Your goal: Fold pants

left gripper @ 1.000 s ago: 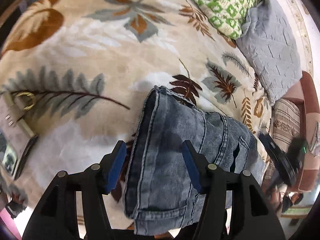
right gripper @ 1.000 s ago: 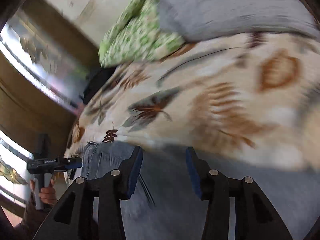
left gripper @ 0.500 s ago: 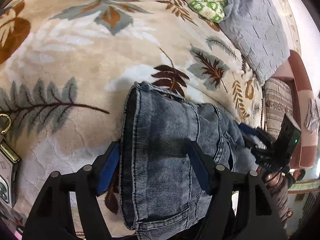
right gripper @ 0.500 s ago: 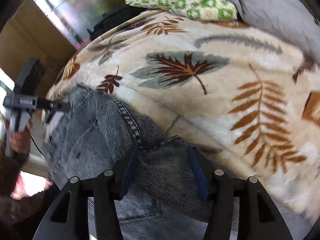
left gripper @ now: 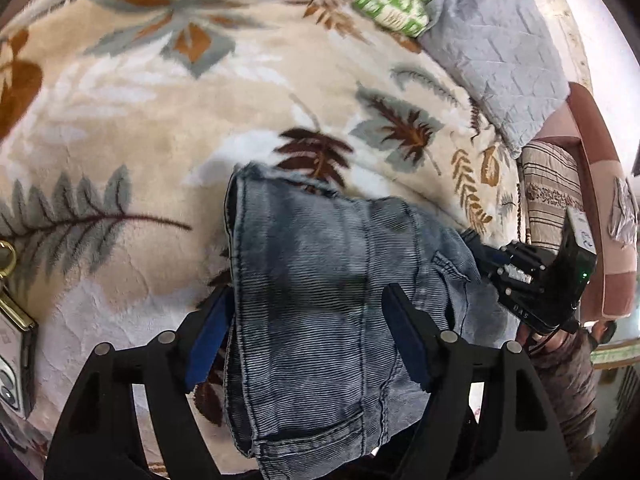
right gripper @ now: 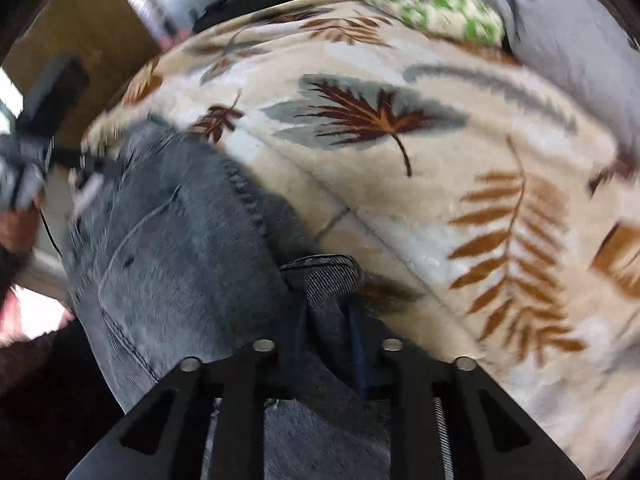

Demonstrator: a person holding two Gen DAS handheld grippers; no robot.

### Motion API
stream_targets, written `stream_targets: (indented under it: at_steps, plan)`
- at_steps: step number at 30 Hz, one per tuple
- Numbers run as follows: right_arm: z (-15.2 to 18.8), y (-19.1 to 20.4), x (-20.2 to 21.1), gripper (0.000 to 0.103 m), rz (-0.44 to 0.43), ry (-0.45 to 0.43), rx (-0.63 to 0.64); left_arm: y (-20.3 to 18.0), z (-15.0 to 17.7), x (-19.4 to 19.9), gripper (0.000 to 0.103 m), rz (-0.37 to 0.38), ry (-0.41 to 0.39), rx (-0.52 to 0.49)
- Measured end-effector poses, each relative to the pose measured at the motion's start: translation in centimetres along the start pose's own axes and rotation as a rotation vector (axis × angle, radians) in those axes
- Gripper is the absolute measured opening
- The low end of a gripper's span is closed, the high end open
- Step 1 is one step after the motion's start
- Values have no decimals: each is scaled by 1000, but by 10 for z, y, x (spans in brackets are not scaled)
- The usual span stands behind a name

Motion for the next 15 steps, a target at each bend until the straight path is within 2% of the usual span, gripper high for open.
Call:
stream_targets:
  at_steps: [1,2,3,5,7,8,9,10,11,12,13,14,15]
  plan:
    - [-2,-6,2,12,21,-19,-17,0,-3,0,76,-19,-8,-1]
    - [-6,-24,1,11,64,-45,-87,2,-4,-2,76,-33,-8,6]
    - [-6,-37,-5,11,59,-40,-159,4,-6,-5,76,-48,-2,17]
    - [-3,-48,-16,12,-14,-24,-265,9,-6,-10,76,-65,24,43]
    - [0,-50,-14,20,-57,-56,-317,8,-4,-8,76,-51,21,31]
    - [3,-53,-16,23,-133,-44,-368,7,-5,-6,76,-46,15,19]
    - [5,-54,-19,39,-156,-33,-390,7,-6,-7,76,-38,16,20]
    - [8,-56,-23,49,-144,-28,-409,7,-7,-10,76,-27,22,36]
    - [9,-55,-28,48,-126,-21,-406,7,-9,-14,76,-19,24,54]
    - [9,-51,-31,38,-121,-18,-394,6,-10,-16,74,-11,25,61]
    - [7,-48,-29,18,-104,-33,-374,3,-11,-16,61,-11,19,63]
    - [1,-45,-19,17,-68,-67,-340,-2,-12,-14,56,0,14,63]
    - [-2,-43,-11,15,-44,-95,-323,-6,-13,-8,56,0,-7,53]
Point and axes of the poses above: each gripper's, at about its wrist camera, not at the fingertips, and x roughly against the way its jaws point, y to its left, z to its underside, the point moved 6 cm from there along -x, roughly the way its jaws point, and after that the axes turned 6 degrees about z, right-handed, at the moved point
